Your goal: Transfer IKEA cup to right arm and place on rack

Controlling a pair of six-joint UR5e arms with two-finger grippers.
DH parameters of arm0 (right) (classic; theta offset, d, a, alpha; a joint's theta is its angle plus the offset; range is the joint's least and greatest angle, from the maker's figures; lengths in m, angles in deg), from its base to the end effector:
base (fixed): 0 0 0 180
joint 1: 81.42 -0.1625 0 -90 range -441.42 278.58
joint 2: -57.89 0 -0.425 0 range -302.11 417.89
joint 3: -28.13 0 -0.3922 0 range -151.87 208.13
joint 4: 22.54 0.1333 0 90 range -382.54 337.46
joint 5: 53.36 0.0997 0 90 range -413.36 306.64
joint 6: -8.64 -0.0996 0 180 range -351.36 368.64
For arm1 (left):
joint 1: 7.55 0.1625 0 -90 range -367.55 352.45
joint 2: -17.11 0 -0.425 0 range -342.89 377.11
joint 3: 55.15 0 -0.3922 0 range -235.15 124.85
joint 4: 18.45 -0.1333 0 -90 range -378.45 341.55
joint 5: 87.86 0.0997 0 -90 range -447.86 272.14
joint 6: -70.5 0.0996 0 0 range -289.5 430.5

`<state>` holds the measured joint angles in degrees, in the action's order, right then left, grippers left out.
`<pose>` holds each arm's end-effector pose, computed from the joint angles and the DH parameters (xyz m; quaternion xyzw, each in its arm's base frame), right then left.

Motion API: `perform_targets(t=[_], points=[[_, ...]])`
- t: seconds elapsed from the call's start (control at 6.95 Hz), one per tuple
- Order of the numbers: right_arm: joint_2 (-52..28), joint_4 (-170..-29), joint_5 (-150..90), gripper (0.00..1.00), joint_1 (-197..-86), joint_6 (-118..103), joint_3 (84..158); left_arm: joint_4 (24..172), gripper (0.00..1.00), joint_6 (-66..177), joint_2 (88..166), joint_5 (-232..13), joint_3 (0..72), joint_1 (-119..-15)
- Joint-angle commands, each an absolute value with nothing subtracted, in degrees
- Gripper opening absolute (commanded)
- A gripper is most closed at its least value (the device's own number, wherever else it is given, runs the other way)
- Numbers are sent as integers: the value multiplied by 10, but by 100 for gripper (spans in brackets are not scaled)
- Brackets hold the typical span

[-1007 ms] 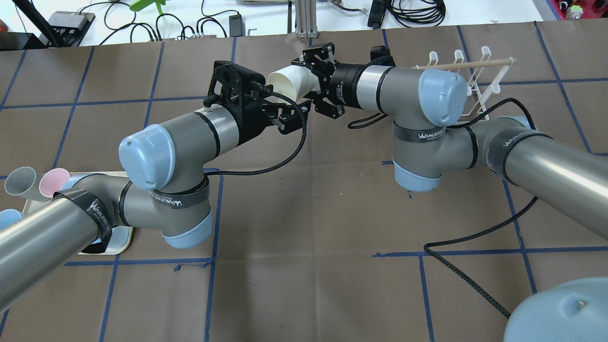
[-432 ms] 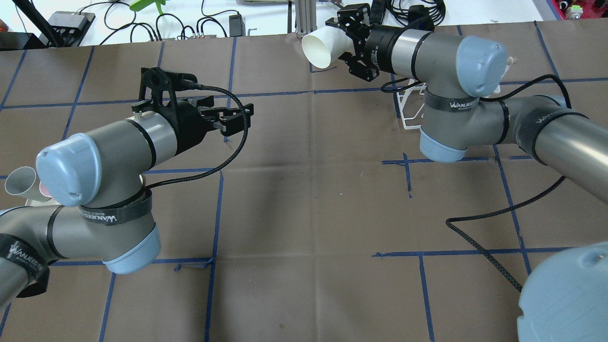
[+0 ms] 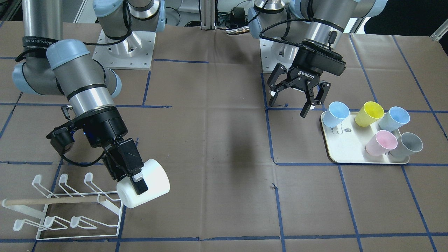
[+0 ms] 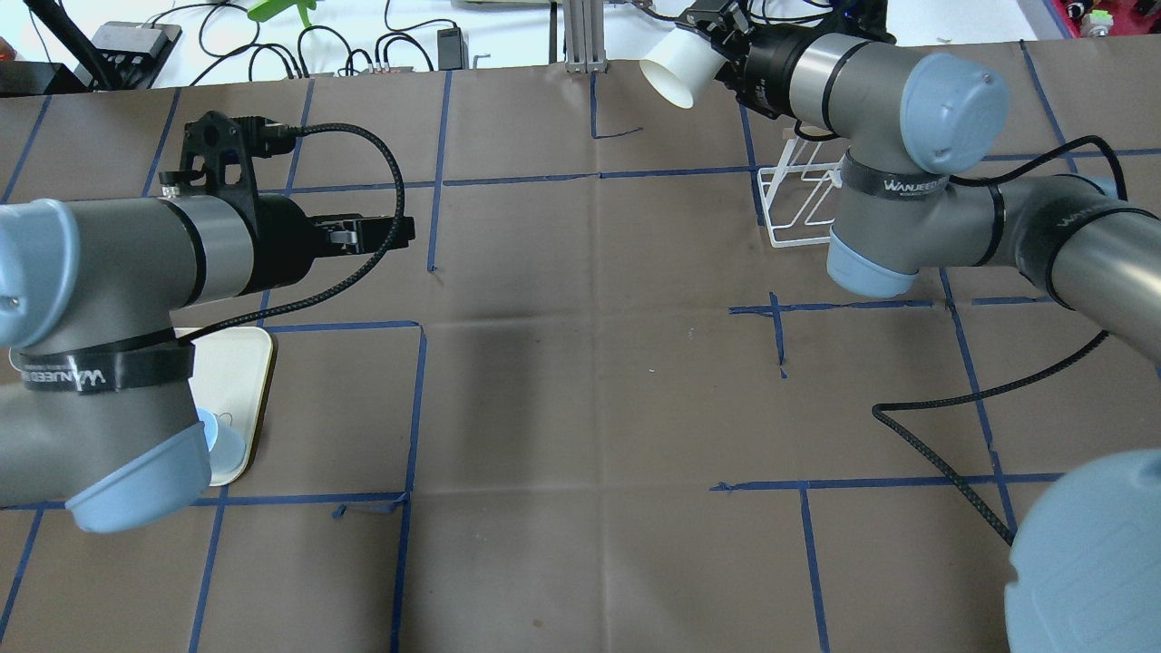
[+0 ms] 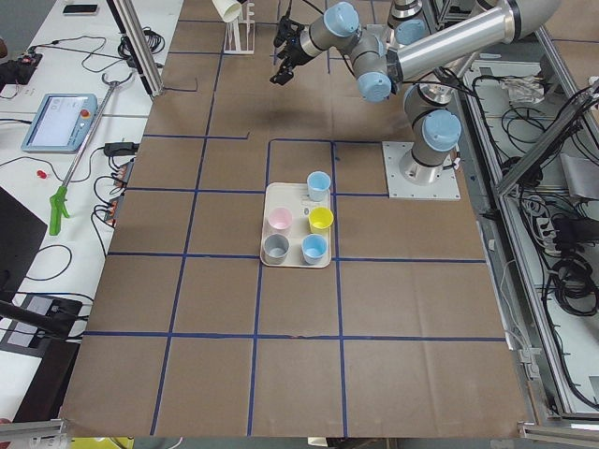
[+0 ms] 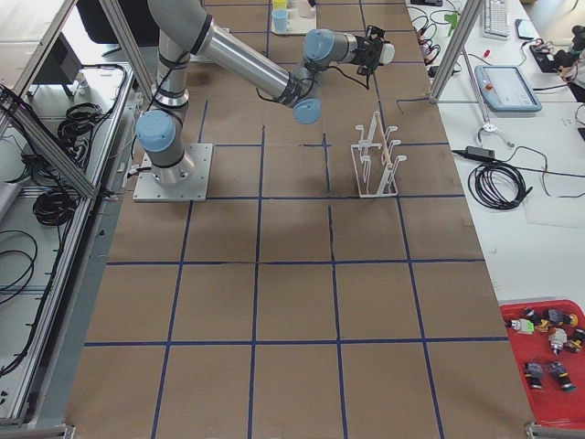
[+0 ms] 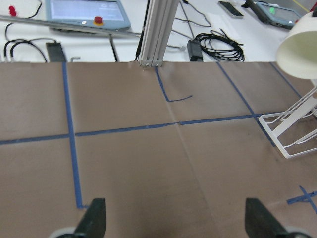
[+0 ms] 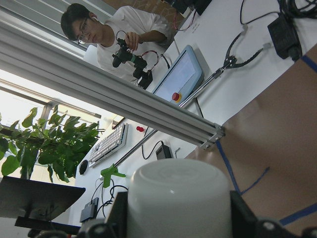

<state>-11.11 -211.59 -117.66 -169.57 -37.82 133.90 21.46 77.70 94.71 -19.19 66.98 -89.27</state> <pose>0.1573 -0.5977 0.3710 0.2365 0.8085 -0.3942 0.3675 -0.1086 -0.4310 0.4155 -0.0395 -0.9489 0.2790 0.1423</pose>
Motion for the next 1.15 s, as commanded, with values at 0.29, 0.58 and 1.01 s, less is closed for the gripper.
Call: perform_targets(t=[0.29, 0.58, 1.01], points=[[-101, -2255, -1343, 26, -1670, -31, 1344, 562, 99, 742, 1047, -50, 408, -929], [-49, -2355, -1352, 26, -1657, 29, 1343, 636, 99, 712, 1110, 37, 310, -997], [10, -2418, -1372, 26, -1640, 72, 1330, 625, 100, 723, 1091, 35, 359, -995]])
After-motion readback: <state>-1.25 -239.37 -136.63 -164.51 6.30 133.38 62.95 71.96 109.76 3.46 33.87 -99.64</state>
